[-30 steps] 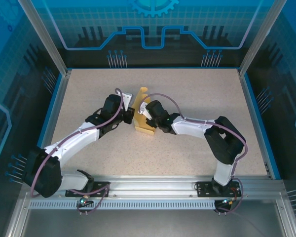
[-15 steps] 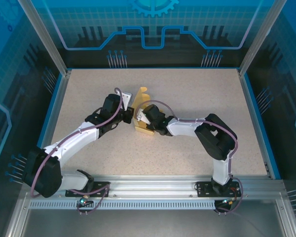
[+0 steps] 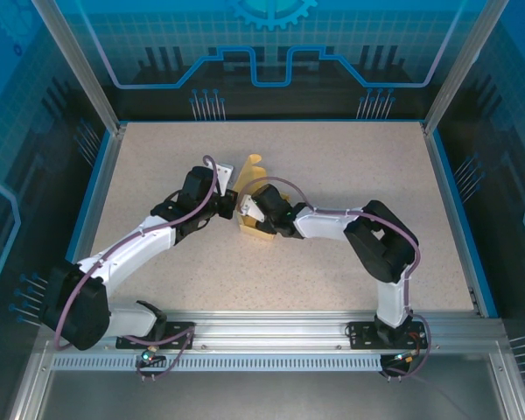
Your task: Fold the paper box
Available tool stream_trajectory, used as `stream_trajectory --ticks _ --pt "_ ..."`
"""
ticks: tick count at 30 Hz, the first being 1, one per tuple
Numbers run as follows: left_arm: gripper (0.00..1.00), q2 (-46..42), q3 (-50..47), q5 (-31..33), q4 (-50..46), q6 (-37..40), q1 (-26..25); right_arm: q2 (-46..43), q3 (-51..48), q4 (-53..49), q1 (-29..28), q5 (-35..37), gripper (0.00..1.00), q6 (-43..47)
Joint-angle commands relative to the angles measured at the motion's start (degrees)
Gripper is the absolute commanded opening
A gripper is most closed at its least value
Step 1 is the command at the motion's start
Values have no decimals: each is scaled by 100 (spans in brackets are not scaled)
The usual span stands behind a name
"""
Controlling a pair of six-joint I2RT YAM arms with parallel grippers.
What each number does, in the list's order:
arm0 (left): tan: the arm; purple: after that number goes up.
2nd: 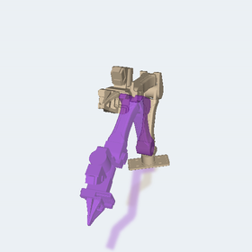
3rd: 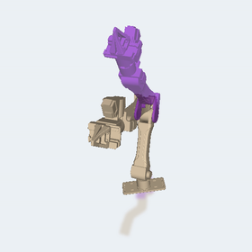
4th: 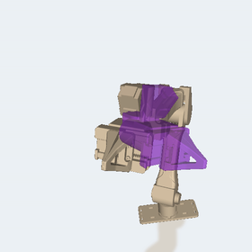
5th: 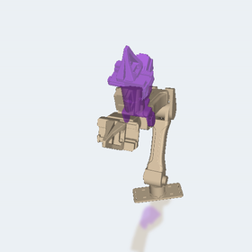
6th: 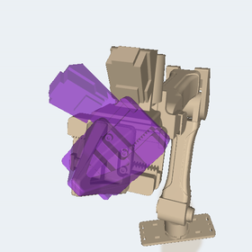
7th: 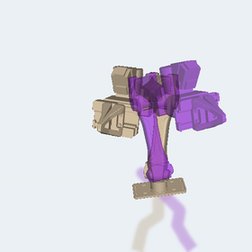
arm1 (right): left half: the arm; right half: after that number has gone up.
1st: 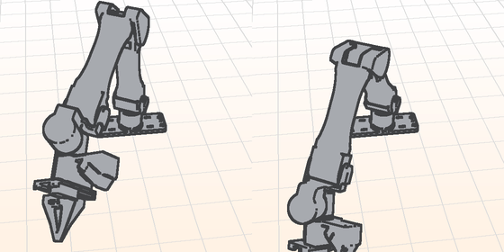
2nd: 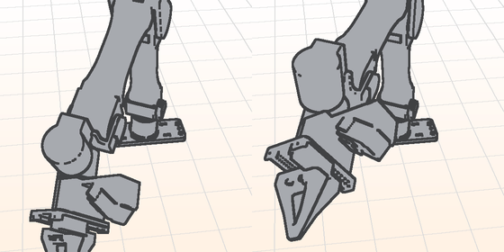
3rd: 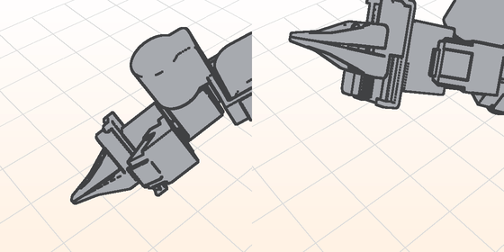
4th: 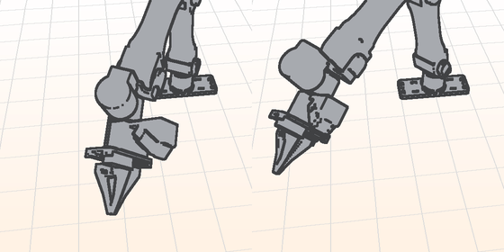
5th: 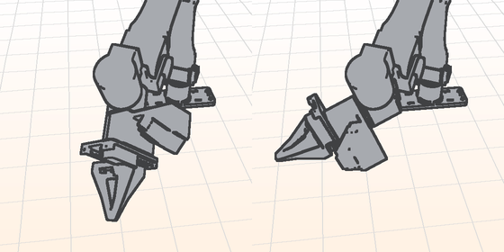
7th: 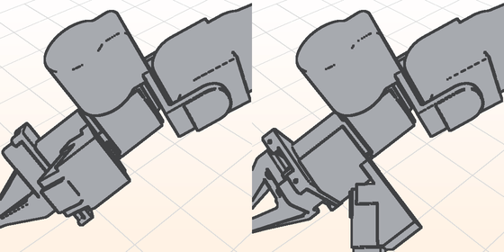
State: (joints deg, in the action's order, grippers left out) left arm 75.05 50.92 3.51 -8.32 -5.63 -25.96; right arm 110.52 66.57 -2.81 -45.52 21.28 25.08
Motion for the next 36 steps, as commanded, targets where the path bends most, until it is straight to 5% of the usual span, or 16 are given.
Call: stream_trajectory --ticks 1,17,28,34,36 --pt "7 -148 136 -120 -94 71 65 -306 139 -288 103 -536 55 -267" --pt "8 -139 221 -289 -77 364 56 -1513 -130 -355 978 -2185 58 -1822" --pt "9 174 683 160 -507 1454 -177 -2152 -649 -390 2004 -2192 58 -3029" --pt "19 447 891 399 -526 1728 -178 -2070 -540 -490 2108 -2185 60 -2860" --pt "29 526 979 483 -531 1638 -176 -1881 -389 -575 2117 -2226 60 -2882"
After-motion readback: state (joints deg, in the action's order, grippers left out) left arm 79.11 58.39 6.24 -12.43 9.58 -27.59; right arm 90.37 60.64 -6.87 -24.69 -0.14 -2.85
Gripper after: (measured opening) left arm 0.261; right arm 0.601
